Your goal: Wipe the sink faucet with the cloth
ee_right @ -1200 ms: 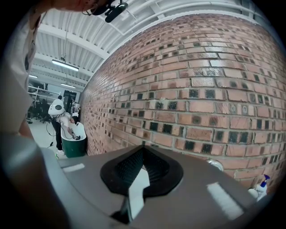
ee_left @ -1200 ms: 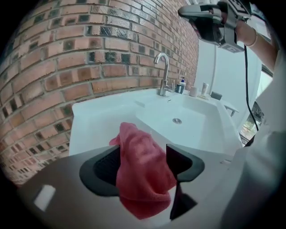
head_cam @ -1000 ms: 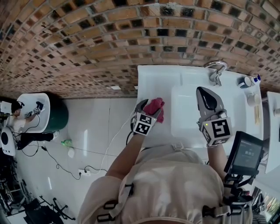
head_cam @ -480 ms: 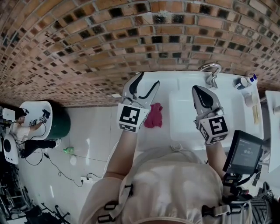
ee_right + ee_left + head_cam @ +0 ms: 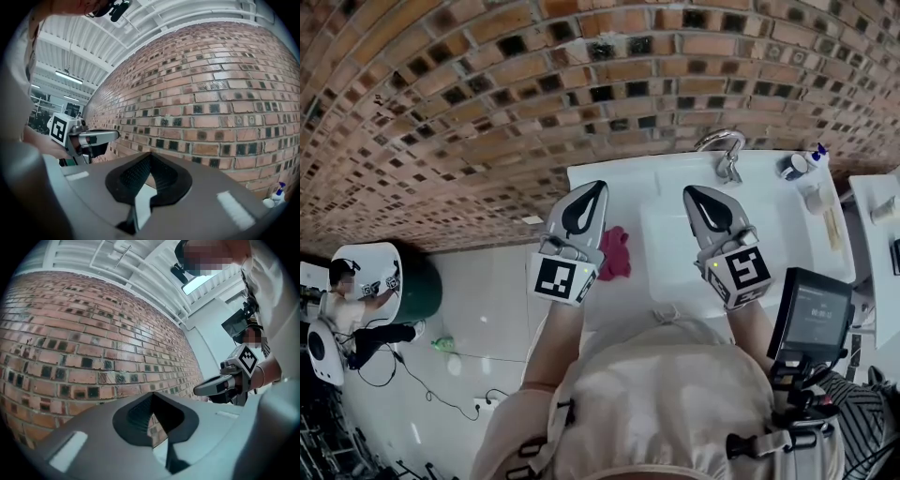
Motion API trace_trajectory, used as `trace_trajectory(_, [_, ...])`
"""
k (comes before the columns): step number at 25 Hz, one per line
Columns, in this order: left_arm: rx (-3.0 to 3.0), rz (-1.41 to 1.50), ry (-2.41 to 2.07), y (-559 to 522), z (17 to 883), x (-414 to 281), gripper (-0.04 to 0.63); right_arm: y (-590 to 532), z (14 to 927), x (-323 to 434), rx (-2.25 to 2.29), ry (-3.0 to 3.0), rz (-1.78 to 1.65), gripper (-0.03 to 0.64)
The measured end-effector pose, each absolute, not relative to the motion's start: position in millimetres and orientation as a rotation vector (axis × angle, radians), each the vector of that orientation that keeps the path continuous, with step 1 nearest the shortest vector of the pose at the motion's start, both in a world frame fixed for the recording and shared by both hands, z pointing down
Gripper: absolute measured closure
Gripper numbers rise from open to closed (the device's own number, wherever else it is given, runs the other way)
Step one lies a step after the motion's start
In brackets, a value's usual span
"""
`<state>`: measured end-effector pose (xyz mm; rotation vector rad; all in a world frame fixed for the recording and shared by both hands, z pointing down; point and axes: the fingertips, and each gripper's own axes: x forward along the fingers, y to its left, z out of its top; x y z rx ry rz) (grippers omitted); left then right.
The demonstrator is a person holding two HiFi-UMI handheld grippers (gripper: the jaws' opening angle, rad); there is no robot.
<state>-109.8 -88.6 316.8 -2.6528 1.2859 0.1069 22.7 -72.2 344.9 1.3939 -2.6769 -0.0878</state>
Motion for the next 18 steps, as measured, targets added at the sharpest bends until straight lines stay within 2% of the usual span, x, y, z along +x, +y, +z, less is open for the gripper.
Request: trace_trajectory(18, [-2.693, 0.076, 1.319, -88, 334, -108, 0.589, -65, 347, -2, 1.266, -2.732, -0.143, 0.623])
